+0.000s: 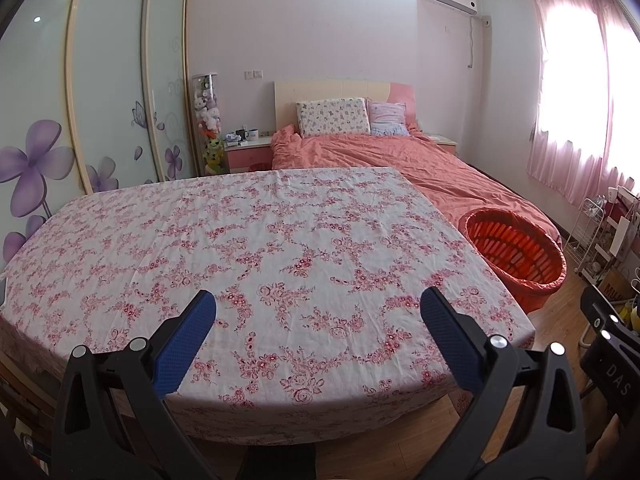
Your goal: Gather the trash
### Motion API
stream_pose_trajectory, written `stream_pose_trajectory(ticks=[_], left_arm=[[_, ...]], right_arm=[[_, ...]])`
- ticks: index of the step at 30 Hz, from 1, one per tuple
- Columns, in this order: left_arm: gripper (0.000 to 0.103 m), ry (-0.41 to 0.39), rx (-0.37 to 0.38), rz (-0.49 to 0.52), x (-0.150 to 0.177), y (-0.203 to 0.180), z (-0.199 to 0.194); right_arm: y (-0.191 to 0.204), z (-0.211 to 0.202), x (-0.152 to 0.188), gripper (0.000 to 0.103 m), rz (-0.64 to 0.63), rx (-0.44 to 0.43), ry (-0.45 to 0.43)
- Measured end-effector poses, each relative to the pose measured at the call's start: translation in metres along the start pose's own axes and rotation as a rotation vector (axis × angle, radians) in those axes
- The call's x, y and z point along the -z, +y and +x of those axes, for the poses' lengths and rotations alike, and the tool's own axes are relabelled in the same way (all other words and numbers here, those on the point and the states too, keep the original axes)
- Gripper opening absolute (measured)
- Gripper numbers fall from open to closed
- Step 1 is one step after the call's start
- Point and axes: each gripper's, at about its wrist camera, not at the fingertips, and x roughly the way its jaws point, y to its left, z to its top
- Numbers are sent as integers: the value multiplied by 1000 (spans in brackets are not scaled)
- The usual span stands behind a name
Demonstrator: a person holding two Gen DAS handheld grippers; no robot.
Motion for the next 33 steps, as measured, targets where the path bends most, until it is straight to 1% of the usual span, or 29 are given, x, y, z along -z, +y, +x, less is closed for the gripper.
stream_pose_trajectory(ticks=[10,33], left_arm=[[101,2,6,-2,0,0,1],[101,6,-6,-2,0,1,3]], right_arm=[[0,0,-1,99,-2,-1,3],[1,1,-2,99,-2,-3,7]])
